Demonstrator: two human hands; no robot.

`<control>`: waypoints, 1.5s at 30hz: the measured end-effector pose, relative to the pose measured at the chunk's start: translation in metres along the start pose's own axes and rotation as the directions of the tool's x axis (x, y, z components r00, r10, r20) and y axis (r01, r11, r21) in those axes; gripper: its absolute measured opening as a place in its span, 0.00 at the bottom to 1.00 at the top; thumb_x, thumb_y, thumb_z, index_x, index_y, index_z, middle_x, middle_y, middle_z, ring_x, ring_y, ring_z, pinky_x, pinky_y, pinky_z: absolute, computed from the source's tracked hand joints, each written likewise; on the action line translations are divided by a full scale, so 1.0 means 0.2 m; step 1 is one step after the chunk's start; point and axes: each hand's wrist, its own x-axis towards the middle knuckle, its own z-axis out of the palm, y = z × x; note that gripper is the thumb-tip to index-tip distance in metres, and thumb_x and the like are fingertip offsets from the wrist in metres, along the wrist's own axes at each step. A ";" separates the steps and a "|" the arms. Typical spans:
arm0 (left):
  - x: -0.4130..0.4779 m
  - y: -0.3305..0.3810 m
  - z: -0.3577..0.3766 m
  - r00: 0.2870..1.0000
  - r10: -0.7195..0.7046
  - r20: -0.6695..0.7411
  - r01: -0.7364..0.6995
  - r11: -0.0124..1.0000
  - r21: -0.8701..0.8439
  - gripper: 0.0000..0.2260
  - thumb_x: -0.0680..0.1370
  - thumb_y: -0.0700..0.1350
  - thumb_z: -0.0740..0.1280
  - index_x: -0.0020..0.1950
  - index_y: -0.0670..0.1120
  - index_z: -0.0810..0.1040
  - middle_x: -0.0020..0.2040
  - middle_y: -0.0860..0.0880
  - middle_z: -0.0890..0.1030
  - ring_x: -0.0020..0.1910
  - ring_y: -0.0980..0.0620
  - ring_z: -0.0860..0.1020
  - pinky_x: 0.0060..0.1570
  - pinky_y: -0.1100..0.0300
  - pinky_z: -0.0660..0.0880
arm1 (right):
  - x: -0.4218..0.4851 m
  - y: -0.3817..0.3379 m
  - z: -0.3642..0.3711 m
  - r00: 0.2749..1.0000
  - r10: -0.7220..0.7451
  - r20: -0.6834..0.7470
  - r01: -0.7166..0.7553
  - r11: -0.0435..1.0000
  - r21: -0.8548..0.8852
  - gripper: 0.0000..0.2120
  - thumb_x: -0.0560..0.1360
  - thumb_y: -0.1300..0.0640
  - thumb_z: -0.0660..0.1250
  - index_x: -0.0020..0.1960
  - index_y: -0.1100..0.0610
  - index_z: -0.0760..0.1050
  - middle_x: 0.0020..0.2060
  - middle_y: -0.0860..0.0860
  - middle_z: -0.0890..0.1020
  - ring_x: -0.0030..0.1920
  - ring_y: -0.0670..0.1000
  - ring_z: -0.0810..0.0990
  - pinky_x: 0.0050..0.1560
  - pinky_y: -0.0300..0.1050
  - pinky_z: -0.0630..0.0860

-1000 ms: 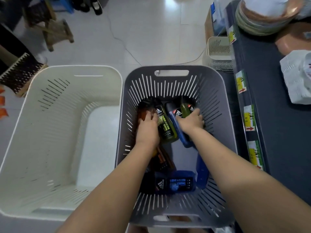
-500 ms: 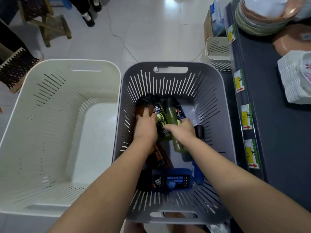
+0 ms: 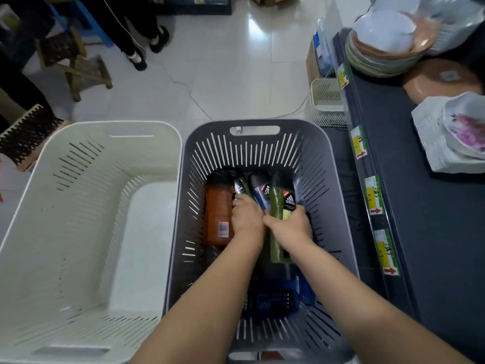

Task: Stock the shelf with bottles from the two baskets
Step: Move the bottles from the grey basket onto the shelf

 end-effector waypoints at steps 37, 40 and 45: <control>-0.95 -0.31 -1.06 0.485 0.756 -0.439 -0.836 0.253 -0.487 0.22 0.63 0.48 0.79 0.49 0.55 0.71 0.40 0.59 0.78 0.40 0.66 0.75 0.34 0.68 0.68 | -1.38 -0.08 -0.35 0.520 -0.035 -0.854 0.384 0.902 0.197 0.31 0.61 0.43 0.80 0.55 0.52 0.67 0.44 0.45 0.80 0.44 0.47 0.80 0.42 0.45 0.75; -1.19 -0.24 -1.08 0.333 0.818 -0.470 -0.892 0.111 -0.439 0.22 0.61 0.52 0.78 0.49 0.58 0.71 0.42 0.59 0.80 0.43 0.63 0.78 0.41 0.60 0.75 | -1.63 0.00 -0.44 0.399 -0.019 -0.917 0.359 0.923 0.137 0.30 0.62 0.42 0.79 0.53 0.50 0.65 0.44 0.45 0.80 0.45 0.48 0.80 0.44 0.46 0.77; -1.63 -0.10 -1.06 0.108 0.895 -0.432 -0.887 -0.109 -0.449 0.22 0.58 0.56 0.77 0.44 0.53 0.70 0.37 0.56 0.80 0.37 0.62 0.78 0.35 0.63 0.73 | -2.02 0.20 -0.58 0.206 0.040 -0.978 0.282 0.954 0.099 0.30 0.62 0.41 0.78 0.53 0.50 0.64 0.43 0.43 0.80 0.43 0.47 0.80 0.41 0.44 0.76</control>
